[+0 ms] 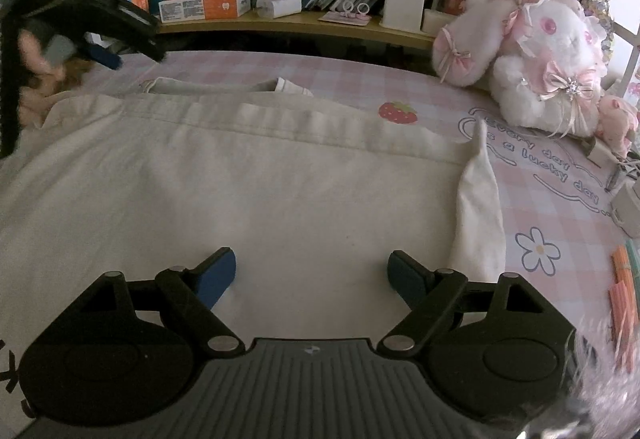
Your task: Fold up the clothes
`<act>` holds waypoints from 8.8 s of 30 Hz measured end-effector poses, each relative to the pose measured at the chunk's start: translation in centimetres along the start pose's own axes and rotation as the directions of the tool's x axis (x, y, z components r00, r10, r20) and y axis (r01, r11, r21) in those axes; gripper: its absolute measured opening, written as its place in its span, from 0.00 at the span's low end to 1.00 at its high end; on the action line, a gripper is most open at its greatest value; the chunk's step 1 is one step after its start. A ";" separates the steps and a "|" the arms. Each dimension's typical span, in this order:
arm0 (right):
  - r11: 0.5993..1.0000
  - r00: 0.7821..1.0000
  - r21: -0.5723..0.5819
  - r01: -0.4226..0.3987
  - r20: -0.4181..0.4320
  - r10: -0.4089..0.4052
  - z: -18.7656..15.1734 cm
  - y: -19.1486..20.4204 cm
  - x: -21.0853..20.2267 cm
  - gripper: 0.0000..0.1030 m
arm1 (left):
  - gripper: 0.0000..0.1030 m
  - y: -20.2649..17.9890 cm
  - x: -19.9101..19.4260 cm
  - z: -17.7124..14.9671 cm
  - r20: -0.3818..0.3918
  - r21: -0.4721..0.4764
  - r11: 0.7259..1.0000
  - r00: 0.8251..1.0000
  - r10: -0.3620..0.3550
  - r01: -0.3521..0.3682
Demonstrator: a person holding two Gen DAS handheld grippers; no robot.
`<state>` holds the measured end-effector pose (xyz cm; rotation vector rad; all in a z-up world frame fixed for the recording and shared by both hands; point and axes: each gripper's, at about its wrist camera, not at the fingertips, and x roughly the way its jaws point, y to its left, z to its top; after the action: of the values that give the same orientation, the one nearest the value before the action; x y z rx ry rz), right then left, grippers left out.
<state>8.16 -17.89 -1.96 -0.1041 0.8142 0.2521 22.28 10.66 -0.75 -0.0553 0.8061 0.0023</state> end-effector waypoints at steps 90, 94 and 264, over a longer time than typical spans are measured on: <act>0.953 0.998 0.298 0.051 0.005 -0.055 -1.6 -12.5 -6.2 0.34 | 0.80 0.6 -12.6 -14.9 -0.127 0.089 0.994 0.991 -0.049 0.061; 0.942 0.999 0.335 -0.011 -0.043 0.027 -4.9 -11.7 -9.5 0.40 | 0.80 0.9 -12.6 -14.7 -0.131 0.068 0.995 0.989 -0.063 0.072; 0.877 0.922 -0.285 -0.387 -0.081 0.380 2.0 31.0 -9.3 0.05 | 0.98 22.3 -10.2 -18.9 0.052 -0.824 0.263 0.530 -0.847 0.502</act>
<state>-4.70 10.67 6.32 -0.2278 0.8117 0.7523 1.09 32.20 -7.51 -1.3332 1.1015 -0.5627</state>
